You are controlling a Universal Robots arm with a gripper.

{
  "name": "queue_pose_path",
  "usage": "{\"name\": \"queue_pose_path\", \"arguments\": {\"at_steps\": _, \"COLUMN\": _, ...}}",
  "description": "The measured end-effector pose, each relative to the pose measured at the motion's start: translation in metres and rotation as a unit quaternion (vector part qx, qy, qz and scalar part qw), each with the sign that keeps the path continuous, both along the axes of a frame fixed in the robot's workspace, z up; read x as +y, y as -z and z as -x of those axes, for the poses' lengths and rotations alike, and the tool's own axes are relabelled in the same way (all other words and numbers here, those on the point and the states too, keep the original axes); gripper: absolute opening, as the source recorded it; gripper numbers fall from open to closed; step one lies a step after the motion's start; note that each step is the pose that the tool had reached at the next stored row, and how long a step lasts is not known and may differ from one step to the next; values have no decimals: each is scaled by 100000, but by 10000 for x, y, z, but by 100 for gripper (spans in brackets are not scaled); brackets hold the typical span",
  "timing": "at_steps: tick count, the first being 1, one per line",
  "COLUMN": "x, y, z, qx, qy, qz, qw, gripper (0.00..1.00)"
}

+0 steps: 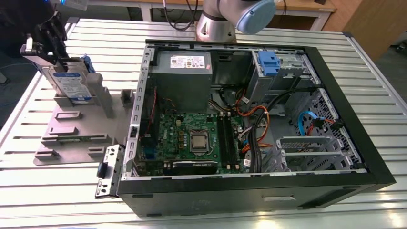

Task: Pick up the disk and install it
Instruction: 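Pick up the disk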

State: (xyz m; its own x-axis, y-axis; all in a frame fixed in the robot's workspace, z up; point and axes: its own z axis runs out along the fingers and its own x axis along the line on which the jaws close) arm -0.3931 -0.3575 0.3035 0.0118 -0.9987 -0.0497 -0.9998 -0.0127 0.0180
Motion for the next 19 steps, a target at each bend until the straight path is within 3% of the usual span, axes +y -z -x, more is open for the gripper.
{"name": "queue_pose_path", "arguments": {"at_steps": 5, "x": 0, "y": 0, "z": 0, "qx": -3, "qy": 227, "qz": -4, "qw": 100000, "gripper": 35}}
{"name": "queue_pose_path", "arguments": {"at_steps": 11, "x": 0, "y": 2, "z": 0, "qx": 2, "qy": 4797, "qz": 1, "qw": 99885, "gripper": 35}}
{"name": "queue_pose_path", "arguments": {"at_steps": 14, "x": 0, "y": 2, "z": 0, "qx": -4, "qy": 4765, "qz": 0, "qw": 99886, "gripper": 35}}
{"name": "queue_pose_path", "arguments": {"at_steps": 19, "x": 0, "y": 9, "z": 0, "qx": 7, "qy": 2298, "qz": 6, "qw": 99974, "gripper": 35}}
